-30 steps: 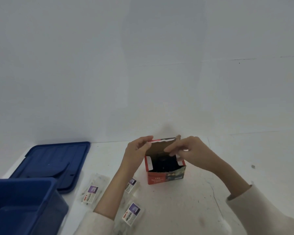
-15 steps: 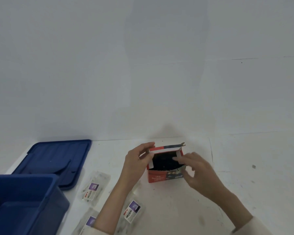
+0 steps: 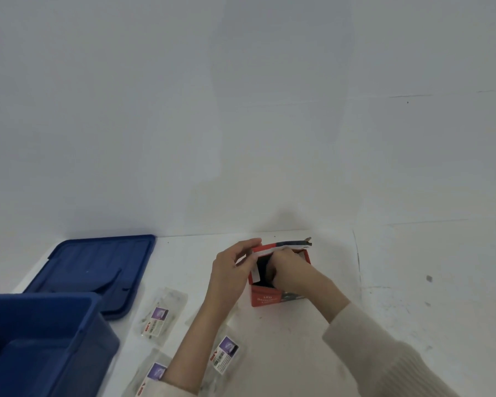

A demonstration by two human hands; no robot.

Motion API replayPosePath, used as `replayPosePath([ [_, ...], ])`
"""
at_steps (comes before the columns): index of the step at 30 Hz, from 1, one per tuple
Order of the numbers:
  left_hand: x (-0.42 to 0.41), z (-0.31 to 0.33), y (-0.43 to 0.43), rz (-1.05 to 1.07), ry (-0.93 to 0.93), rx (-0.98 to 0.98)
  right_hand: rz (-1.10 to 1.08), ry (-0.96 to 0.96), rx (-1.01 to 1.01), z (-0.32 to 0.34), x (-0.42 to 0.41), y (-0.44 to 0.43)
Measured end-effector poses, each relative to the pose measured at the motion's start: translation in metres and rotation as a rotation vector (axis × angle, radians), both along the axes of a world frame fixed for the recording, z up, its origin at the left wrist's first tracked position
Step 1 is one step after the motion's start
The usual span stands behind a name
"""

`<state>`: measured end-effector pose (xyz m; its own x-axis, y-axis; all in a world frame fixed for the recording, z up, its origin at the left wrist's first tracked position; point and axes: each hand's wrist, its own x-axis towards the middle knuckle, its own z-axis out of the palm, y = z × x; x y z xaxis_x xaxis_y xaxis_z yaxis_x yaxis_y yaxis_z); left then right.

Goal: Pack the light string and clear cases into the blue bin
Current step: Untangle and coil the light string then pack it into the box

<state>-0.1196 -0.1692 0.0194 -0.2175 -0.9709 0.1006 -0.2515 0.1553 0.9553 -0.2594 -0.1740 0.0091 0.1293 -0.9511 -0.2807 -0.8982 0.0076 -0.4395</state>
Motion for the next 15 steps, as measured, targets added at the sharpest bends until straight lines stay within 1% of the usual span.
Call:
replayPosePath([
  [2,0.000,-0.001,-0.001,0.006,0.007,-0.001,0.045,-0.030,0.059,0.002,-0.004,-0.005],
  [4,-0.001,-0.002,-0.002,0.012,0.006,-0.006,0.077,-0.050,0.069,0.002,-0.009,-0.004],
  [9,0.002,-0.006,0.000,0.006,0.024,0.010,0.091,-0.174,-0.030,-0.002,-0.023,0.017],
  [11,0.005,-0.009,0.002,-0.003,0.022,0.016,0.092,-0.214,-0.097,0.000,-0.029,0.029],
  [13,0.007,-0.012,0.004,-0.013,0.025,0.016,0.131,-0.193,-0.193,0.003,-0.033,0.041],
  [15,0.008,-0.015,0.007,-0.020,0.009,-0.005,0.135,-0.181,-0.347,0.006,-0.037,0.055],
])
